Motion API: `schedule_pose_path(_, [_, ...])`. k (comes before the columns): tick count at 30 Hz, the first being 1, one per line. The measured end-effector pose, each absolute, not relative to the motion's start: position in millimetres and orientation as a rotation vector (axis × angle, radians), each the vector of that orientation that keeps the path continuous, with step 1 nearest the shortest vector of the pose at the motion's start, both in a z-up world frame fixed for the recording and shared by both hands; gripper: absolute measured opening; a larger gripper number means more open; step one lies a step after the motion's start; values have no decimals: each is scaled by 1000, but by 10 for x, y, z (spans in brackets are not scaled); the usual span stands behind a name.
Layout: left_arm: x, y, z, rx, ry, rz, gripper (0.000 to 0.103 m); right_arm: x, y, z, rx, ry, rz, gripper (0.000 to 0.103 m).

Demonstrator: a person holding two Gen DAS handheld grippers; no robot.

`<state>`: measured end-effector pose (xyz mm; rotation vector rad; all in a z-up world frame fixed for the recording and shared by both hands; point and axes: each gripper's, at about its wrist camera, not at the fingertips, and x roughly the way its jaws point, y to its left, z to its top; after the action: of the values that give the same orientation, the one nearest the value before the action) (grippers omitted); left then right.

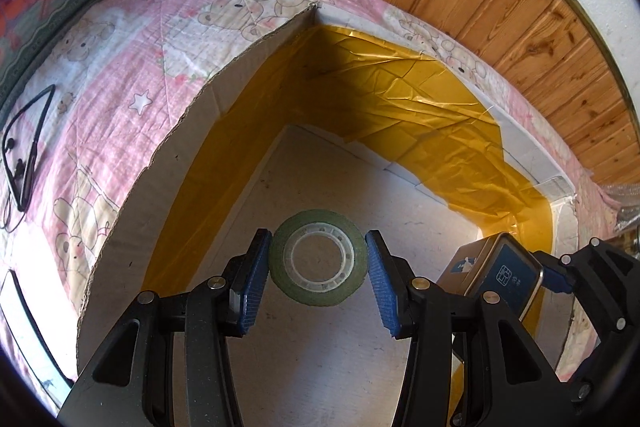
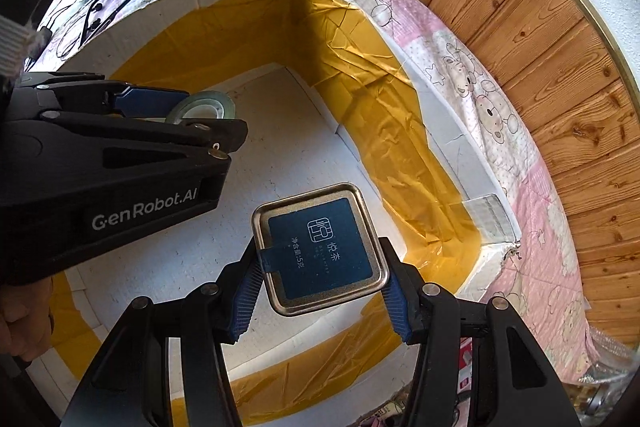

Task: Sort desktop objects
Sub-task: 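Open both tools to drop the tape roll and tin into the box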

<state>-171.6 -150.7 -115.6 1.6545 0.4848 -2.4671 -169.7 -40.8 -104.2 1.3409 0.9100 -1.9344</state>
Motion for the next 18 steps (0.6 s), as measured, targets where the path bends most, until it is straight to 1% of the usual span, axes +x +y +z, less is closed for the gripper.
schedule_pose_path(7, [-1750,-1505,-1212,1689,475,-2461,51,-1723,-417,-1039,1336,911,-1946,57])
schedule_pose_path(10, [-1752,-1492,-1198,1699,472,-2466,52,-1725,-397,-992,1331,887,-1965,62])
schedule_pose_path(18, [-1731,-1471,-1102,1681,480,-2487,55,-1612,-340,-881,1327,861,-1973,62])
